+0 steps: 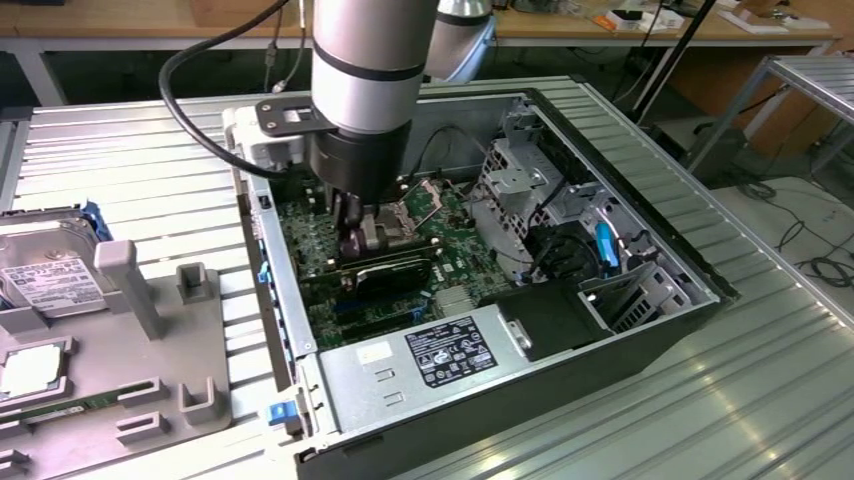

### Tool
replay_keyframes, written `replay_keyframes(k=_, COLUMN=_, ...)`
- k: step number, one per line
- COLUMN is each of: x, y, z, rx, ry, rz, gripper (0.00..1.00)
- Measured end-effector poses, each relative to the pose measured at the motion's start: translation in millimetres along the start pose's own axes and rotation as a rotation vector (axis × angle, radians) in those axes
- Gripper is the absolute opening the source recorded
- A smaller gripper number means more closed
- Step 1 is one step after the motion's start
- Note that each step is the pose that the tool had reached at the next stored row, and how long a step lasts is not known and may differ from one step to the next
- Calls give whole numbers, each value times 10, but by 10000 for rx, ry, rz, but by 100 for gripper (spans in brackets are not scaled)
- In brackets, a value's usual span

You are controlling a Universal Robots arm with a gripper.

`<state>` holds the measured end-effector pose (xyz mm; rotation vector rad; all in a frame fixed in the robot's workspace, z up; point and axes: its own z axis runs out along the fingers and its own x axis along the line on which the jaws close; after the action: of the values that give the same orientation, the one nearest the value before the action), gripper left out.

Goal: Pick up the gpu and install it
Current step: 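Press down on the gpu until it lock into place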

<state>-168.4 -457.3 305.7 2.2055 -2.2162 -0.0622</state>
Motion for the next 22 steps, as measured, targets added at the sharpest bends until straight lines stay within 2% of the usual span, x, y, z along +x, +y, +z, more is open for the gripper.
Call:
replay_keyframes(k=7, x=0, y=159, z=2, rx=-1, ry=-36, rz=136, gripper=11)
replay_keyframes(k=11, x=1, y=267, z=-2, rx=0, ry=-111, rz=271, gripper=11)
replay_keyframes(k=12, x=1, y=301, z=-5, rx=-1, ry=-148, rz=337, gripper=11)
replay_keyframes(k=16, x=1, y=390, z=-8, rx=2, ry=-214, rz=511, gripper=11)
replay_keyframes(k=22, x=2, y=407, z=-8, rx=2, ry=-218, rz=550, gripper=11)
